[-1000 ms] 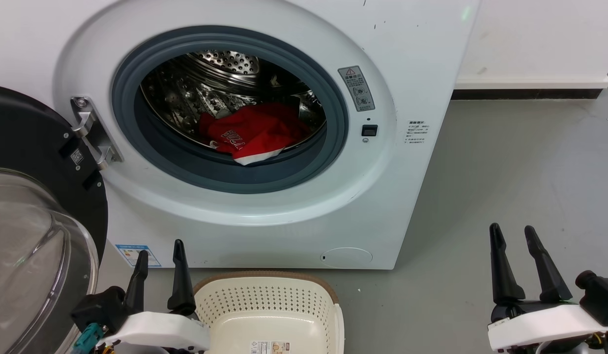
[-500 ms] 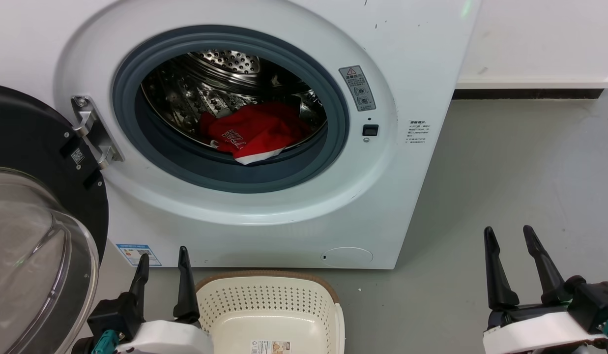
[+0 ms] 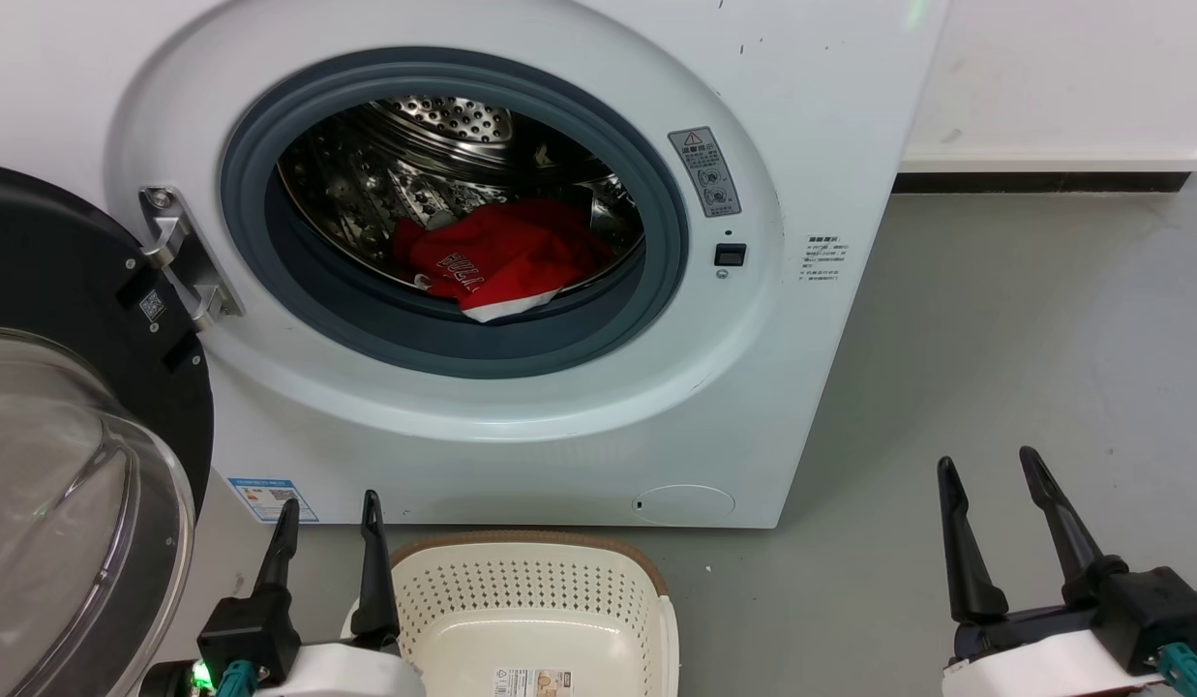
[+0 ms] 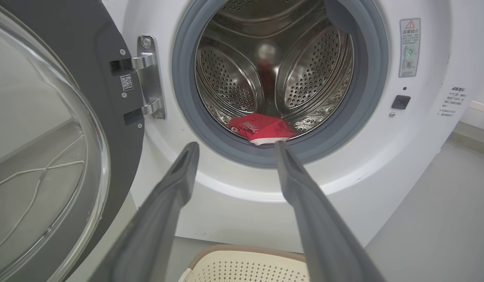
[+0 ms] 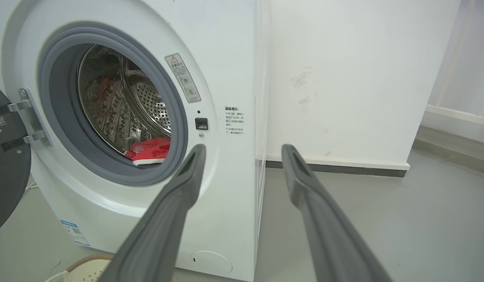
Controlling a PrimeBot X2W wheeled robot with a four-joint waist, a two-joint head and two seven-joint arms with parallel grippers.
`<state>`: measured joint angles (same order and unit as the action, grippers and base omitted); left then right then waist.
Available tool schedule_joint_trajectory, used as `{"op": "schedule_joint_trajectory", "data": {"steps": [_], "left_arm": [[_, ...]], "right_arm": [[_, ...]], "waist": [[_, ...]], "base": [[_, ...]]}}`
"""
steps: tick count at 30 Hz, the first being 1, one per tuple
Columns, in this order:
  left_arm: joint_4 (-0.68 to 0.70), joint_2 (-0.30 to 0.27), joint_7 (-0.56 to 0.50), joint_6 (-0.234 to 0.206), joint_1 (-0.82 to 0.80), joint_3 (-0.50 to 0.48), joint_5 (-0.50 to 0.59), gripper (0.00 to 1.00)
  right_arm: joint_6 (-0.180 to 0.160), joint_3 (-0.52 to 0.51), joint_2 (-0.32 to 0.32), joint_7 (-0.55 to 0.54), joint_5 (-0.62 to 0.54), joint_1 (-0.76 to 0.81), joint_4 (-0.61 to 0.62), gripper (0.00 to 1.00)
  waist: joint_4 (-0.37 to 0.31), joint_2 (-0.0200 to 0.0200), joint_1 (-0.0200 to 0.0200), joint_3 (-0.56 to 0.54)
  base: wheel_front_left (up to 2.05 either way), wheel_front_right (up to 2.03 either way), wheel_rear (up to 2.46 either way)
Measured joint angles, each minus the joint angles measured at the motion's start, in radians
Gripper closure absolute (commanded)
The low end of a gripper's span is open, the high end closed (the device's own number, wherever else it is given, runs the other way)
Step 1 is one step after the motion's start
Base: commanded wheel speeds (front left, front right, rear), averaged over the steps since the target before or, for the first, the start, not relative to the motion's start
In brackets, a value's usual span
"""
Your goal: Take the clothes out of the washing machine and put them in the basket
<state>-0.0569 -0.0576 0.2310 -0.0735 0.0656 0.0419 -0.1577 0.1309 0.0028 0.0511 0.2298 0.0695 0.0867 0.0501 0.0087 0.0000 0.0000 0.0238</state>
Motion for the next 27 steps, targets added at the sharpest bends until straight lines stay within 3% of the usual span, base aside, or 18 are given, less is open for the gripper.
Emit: {"op": "schedule_joint_trajectory", "data": {"steps": [18, 27], "left_arm": [[-0.009, 0.005, 0.029, 0.009, 0.018, -0.012, 0.101, 0.0], [-0.016, 0.006, 0.032, 0.017, 0.02, -0.015, 0.092, 0.0]], "right_arm": [[0.0, 0.012, 0.0, 0.034, -0.134, 0.018, 0.018, 0.0], [0.0, 0.012, 0.0, 0.034, -0.129, 0.02, 0.016, 0.0]], "waist": [[0.001, 0.0, 0.0, 0.001], [-0.001, 0.0, 0.0, 0.001]], "base": [[0.0, 0.0, 0.0], [0.0, 0.0, 0.0]]}}
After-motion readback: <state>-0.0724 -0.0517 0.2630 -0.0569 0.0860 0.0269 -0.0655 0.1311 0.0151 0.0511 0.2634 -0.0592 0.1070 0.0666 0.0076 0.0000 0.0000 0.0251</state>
